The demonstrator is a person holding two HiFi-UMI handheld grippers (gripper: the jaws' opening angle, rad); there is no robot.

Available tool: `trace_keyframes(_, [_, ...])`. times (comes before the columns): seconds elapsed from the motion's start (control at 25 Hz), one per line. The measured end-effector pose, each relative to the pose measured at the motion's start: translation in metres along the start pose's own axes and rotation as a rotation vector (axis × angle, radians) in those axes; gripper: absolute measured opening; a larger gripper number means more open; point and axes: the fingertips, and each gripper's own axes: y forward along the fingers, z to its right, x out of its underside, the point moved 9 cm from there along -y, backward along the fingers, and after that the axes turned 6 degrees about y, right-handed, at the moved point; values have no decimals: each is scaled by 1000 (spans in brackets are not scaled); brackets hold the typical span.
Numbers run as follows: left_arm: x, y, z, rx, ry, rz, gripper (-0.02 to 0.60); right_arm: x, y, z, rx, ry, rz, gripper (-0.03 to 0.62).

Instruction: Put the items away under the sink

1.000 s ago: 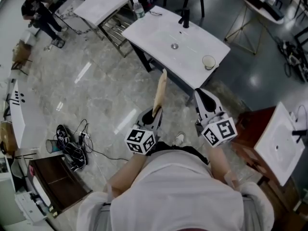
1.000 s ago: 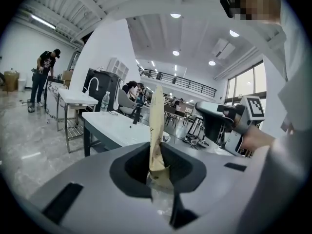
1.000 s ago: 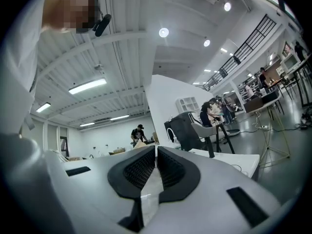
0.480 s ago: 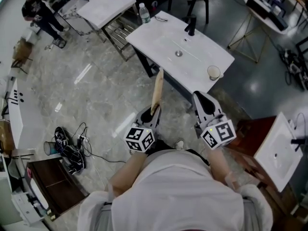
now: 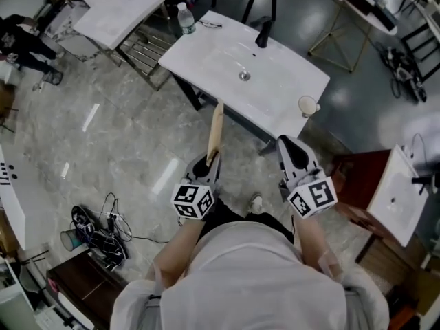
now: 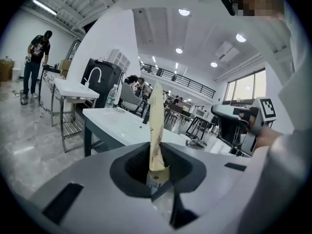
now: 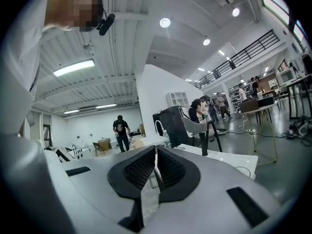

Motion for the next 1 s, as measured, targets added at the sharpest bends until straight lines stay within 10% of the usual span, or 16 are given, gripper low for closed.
trace_keyframes(0.44, [48,55,-70,73,-14,-122,51,46,30,15,189,-69,-69,41])
trace_keyframes(1.0, [131,102,-103,11,-52,-145,51,133,60,40,138,-93,-169,41])
